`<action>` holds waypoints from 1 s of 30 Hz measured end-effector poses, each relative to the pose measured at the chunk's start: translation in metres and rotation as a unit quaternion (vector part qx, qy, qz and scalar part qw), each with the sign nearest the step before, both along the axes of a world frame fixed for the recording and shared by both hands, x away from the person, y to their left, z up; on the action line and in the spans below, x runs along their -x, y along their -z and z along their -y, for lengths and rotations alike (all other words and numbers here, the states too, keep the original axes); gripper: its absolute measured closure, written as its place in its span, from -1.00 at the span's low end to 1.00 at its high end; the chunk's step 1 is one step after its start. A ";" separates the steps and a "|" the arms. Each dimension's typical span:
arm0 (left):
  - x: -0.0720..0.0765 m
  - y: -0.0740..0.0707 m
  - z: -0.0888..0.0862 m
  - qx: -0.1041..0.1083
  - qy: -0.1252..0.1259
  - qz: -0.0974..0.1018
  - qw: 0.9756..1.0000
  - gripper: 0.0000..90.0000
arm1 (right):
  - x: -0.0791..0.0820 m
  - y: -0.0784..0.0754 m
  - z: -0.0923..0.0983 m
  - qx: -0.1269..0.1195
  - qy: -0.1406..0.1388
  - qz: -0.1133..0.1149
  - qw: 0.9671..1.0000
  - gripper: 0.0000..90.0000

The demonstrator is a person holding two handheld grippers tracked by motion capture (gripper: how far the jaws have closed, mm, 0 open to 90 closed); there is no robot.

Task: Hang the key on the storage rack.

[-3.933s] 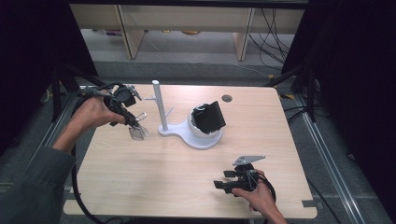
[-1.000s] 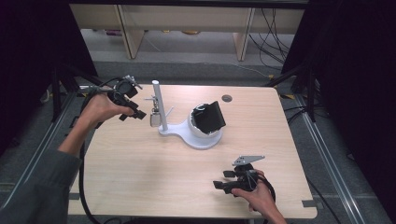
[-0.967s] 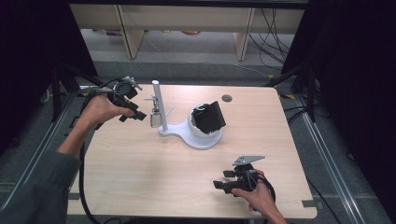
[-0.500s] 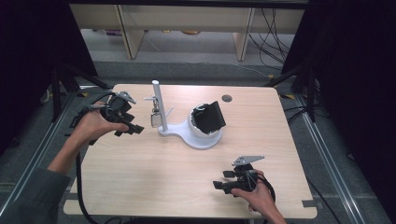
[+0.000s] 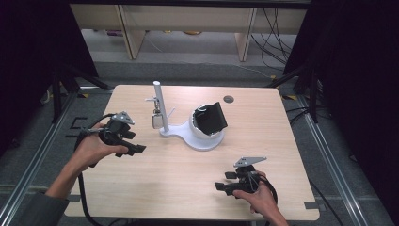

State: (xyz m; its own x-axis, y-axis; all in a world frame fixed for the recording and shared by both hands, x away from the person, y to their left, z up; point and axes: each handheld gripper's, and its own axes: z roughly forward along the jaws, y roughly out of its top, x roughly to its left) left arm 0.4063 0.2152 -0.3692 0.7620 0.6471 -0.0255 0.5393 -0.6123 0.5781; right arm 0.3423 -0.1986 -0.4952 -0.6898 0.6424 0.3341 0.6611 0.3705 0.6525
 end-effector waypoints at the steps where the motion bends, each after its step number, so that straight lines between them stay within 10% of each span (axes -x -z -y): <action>1: 0.004 0.004 0.002 0.004 0.009 0.001 1.000 -0.28 | 0.000 0.000 0.000 0.000 -0.001 0.002 1.000 -0.25; 30: 0.050 0.066 0.031 0.038 0.026 0.025 0.999 -0.46 | -0.001 -0.001 0.004 -0.003 0.011 0.004 1.000 -0.26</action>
State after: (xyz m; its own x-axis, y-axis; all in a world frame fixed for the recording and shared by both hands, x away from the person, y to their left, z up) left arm 0.3563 0.1847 -0.4347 0.7966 0.6036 -0.0335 0.4761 -0.5922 0.6501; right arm 0.3429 -0.2022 -0.4940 -0.6790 0.6546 0.3325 0.6630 0.3521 0.6607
